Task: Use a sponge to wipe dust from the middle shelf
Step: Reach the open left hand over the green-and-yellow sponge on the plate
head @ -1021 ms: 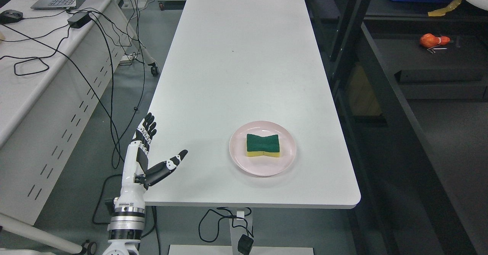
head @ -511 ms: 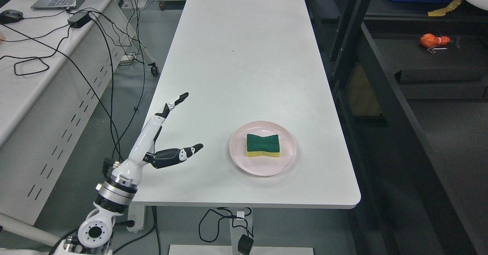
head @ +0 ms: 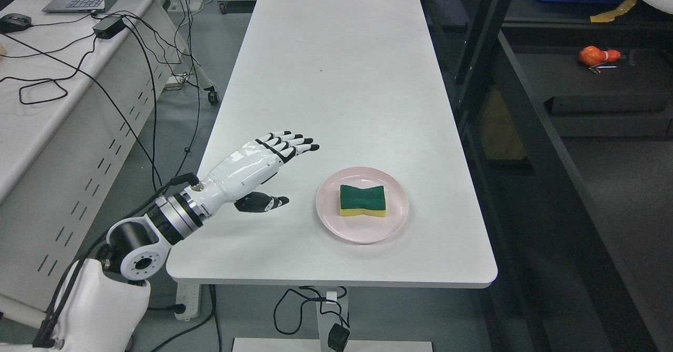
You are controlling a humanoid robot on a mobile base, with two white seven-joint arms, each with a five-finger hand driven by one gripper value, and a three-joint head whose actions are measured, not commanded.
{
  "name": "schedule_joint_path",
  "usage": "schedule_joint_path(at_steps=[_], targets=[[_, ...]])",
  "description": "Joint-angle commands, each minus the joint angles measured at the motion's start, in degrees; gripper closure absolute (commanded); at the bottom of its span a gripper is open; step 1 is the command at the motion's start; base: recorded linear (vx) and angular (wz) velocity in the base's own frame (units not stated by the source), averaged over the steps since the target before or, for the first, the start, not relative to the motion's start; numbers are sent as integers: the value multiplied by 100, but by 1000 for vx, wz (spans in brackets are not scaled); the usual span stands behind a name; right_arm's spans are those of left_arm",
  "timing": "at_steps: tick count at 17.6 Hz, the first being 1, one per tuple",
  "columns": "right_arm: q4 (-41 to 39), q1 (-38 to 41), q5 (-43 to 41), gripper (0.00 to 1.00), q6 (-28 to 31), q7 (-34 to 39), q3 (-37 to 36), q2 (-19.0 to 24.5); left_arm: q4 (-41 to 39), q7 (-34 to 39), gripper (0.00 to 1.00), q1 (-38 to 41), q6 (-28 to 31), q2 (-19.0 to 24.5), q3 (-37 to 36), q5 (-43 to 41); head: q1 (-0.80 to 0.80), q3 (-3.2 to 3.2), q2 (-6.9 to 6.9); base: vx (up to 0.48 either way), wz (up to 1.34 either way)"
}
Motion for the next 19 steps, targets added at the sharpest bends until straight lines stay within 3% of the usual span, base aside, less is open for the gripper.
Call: schedule_joint_path(at_steps=[1, 4, 9, 19], targets=[[-100, 0, 0, 0, 4, 2, 0, -100, 1166, -60, 6, -1071, -19, 385, -1365, -1241, 0, 0, 0, 0, 0], [-100, 0, 0, 0, 4, 2, 0, -100, 1659, -42, 6, -1582, -19, 87, -1690, -1241, 0, 0, 0, 0, 0], [-100, 0, 0, 0, 4, 2, 0, -100, 1791, -60, 8, -1785, -10, -265, -2297, -1293, 0, 0, 0, 0, 0], [-100, 0, 0, 0, 4, 2, 0, -100, 2547, -51, 9, -1943, -2, -1038, -2465, -1681, 0, 0, 0, 0, 0]])
